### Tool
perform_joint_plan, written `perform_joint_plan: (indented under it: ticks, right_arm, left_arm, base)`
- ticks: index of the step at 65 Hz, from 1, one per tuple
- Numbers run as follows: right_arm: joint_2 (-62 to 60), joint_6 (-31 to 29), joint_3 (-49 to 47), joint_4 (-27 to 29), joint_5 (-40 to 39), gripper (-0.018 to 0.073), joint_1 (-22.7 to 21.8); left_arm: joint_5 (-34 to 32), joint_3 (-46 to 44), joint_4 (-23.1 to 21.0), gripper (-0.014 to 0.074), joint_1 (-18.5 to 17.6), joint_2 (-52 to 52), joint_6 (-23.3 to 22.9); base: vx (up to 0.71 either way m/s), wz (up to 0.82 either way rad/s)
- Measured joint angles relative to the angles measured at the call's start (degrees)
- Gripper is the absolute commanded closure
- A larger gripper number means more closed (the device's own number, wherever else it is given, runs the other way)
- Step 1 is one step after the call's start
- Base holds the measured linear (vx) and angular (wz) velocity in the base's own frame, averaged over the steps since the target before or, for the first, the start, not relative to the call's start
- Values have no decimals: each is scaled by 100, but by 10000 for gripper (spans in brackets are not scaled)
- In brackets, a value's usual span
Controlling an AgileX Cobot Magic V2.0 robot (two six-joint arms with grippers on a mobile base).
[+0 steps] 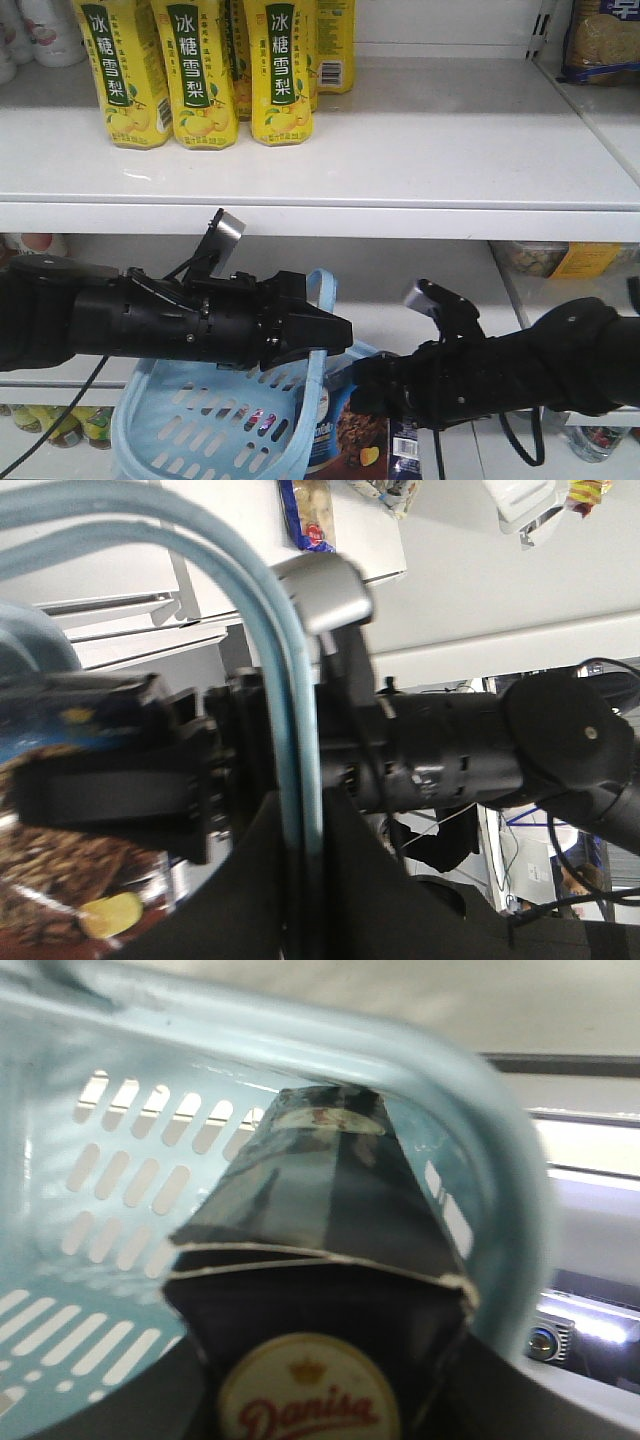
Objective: Left arm holds basket, right arm returns cookies
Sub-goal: 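Lift the cookie box out of the basket with the right gripper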
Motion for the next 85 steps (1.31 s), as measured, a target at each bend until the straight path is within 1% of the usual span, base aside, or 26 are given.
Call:
perform_joint_plan:
  ticks: [13, 27, 37, 44, 55, 61, 69, 74, 77, 85]
  right_arm:
    - [-834, 28, 322, -228, 446, 367, -561]
    - [-2126, 304, 370, -913, 1153, 367, -1258]
    - [-3048, 552, 370, -1392, 1768, 367, -1935]
    - [-3683, 668, 370, -1602, 2091, 367, -2274]
    - [-4516, 726, 105, -1740, 2499, 367, -2372]
    - [-4810, 733, -305, -1753, 2699, 367, -2372]
    - [-5009, 739, -976, -1758, 2696, 367, -2372]
    - [-5014, 777, -1320, -1844, 2545, 367, -2372]
    - [-5002, 819, -1457, -1936, 2321, 367, -2372]
    - [-4862, 867, -1673, -2210, 1444, 367, -2372]
  left_arm:
    - [0, 0, -24, 599, 0, 0, 0]
    - [0, 0, -37, 599, 0, 0, 0]
    - [0, 0, -37, 599, 0, 0, 0]
    - [0, 0, -37, 599, 0, 0, 0]
    - [0, 0, -37, 599, 0, 0, 0]
    - [0, 0, -37, 599, 0, 0, 0]
    - [0, 0, -37, 599, 0, 0, 0]
    - [0, 0, -37, 599, 0, 0, 0]
    - [0, 0, -37, 599, 0, 0, 0]
    - [0, 0, -37, 599, 0, 0, 0]
  base:
    - [0, 0]
    - [0, 0]
    - [0, 0]
    - [0, 0]
    - [0, 0]
    - [0, 0]
    - [0, 0]
    - [0, 0]
    - [0, 0]
    - [0, 0]
